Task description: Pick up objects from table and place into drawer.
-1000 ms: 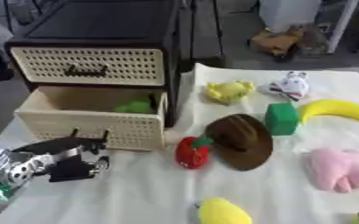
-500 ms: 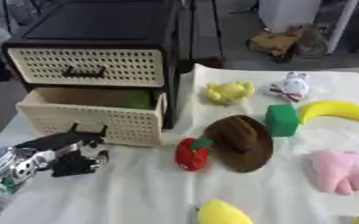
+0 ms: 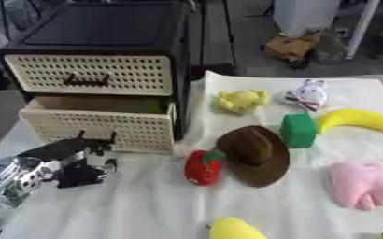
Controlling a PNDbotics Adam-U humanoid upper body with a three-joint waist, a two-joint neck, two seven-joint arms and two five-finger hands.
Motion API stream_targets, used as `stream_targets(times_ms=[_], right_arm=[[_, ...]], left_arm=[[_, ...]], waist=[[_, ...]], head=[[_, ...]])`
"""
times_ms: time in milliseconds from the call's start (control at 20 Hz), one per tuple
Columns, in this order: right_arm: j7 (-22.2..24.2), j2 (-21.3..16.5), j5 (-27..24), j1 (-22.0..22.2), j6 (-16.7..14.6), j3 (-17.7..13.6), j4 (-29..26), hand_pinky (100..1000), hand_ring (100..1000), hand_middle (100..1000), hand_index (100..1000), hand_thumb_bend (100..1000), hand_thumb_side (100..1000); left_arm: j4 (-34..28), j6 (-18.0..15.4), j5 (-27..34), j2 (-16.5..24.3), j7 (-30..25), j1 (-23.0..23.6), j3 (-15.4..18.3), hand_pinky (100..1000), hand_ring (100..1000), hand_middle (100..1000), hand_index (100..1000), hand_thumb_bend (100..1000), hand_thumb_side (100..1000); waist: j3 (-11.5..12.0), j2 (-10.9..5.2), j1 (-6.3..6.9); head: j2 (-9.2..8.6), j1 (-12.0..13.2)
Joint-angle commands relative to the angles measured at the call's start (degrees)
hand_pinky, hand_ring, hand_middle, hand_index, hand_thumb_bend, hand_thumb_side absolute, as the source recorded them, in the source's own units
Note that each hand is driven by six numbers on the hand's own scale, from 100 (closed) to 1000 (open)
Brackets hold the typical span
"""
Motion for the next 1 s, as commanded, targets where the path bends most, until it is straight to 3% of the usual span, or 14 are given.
stream_targets(times_ms=[50,1000], right_arm=[[0.2,-0.8,-0.1,-1.0,0.0,-0.6,-0.9,347,563,501,707,117,855],[0.2,-0.4,-0.3,-1.2,0.1,-0.6,-0.9,346,562,499,707,117,857]], left_arm=[[1.3,-1.0,-0.9,0.3,2.0,-2.0,1.6,450,665,874,1000,100,1000],[9.6,-4.3,-2.3,-3.3,7.0,-6.4,4.2,450,671,896,1000,100,1000]], waist=[[-0.1,-1.01,0.05],[-1.0,-0.78,0.18]], head=[[-0.88,-0.1],[-0.63,0.5]])
